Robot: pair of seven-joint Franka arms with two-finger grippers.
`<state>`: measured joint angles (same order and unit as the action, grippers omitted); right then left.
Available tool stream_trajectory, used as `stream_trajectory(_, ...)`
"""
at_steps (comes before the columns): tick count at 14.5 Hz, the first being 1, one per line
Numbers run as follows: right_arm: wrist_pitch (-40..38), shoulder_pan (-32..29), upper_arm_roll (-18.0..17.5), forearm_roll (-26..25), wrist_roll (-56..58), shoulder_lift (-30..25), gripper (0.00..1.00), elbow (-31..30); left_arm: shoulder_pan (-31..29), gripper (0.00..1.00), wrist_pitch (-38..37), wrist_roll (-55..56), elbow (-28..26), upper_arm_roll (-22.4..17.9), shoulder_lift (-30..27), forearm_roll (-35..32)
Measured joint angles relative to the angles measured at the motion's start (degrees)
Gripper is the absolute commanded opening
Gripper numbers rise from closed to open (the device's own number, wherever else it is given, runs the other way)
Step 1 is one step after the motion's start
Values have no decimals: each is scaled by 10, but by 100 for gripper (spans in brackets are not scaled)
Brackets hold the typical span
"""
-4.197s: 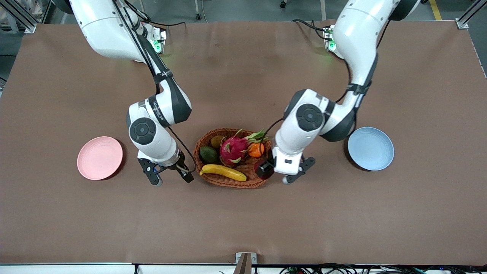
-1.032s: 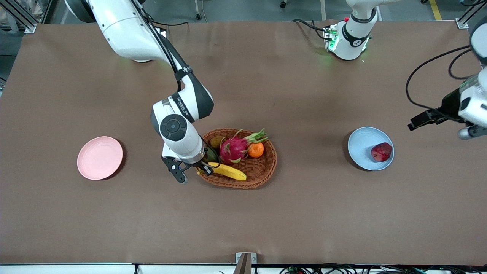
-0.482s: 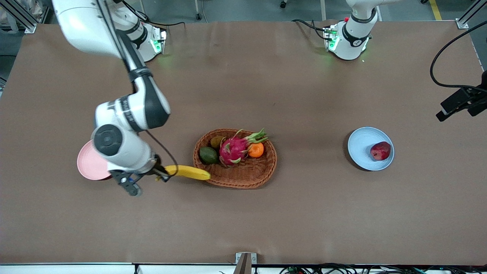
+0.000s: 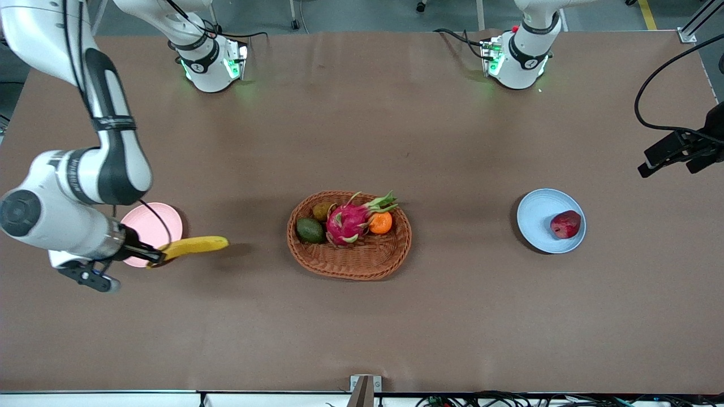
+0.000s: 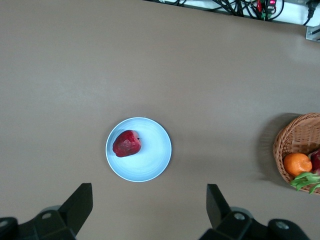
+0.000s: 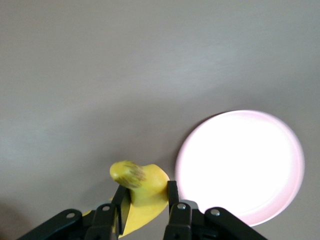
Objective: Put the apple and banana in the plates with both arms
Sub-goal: 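Lift the yellow banana with the right gripper and carry it to the pink plate, then lower the banana onto the pink plate and open the right gripper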
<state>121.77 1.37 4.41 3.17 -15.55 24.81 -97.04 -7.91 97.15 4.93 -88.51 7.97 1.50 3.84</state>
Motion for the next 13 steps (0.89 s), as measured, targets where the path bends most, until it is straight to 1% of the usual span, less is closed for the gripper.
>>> stream_trajectory(3, 107, -61, 0, 0, 97, -48, 0, -132, 5, 100, 0, 0, 0, 13, 1, -8)
stream_trajectory(5, 156, -96, -1, 0, 149, -63, 0, -191, 5, 100, 0, -1, 1, 15, 1, -9)
stream_trajectory(7, 181, -128, -1, 0, 182, -64, 0, -214, 3, 100, 0, -3, 1, 14, 1, -9)
stream_trajectory(9, 187, -143, -2, 9, 188, -64, 0, -221, 3, 100, -1, -4, 3, 13, 1, -9)
stream_trajectory(13, 187, -145, -4, 96, 189, -59, 1, -229, 3, 100, -1, -4, 5, 10, 1, -10)
